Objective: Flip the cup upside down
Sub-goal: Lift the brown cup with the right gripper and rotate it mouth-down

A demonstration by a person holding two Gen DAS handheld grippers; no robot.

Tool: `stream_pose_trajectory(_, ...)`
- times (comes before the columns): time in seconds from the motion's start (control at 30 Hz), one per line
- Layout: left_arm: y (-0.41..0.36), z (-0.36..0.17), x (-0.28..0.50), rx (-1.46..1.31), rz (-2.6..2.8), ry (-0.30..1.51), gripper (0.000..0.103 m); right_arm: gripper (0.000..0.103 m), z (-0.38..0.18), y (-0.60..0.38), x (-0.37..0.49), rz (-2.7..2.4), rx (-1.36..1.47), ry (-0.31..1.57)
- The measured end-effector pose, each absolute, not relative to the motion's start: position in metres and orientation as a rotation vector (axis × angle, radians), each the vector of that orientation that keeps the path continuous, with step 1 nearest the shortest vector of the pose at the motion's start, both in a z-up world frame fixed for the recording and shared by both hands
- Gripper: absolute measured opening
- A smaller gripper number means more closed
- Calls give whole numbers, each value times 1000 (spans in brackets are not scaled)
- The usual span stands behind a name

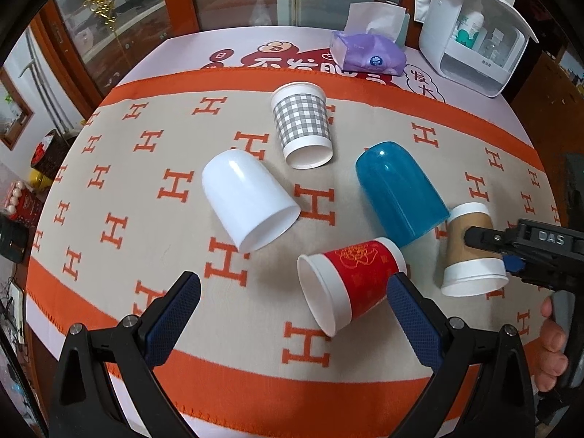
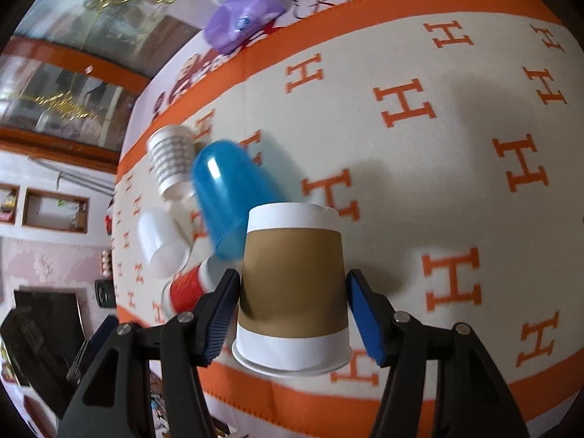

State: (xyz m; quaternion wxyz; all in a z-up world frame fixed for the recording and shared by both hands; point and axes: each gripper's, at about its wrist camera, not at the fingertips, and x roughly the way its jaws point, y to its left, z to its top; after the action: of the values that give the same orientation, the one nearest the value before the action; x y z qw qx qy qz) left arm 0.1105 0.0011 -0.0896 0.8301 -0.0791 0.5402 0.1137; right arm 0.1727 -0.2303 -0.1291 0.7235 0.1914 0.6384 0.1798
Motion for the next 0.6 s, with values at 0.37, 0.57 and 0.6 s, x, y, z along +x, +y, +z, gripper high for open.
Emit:
stream_pose_trajectory(0.37,-4,-91,64,-225,296,1165,101,60,-141,-210,95,470,321,1481)
stream_pose_trajectory(0.57,3,-104,40,-252,264,1229,101,61,-160,-205,73,382,344,1474)
stream_pose_trajectory(0.6,4,-107,37,-253,262,1238,101,62,-163,-205,72,372,354,1473)
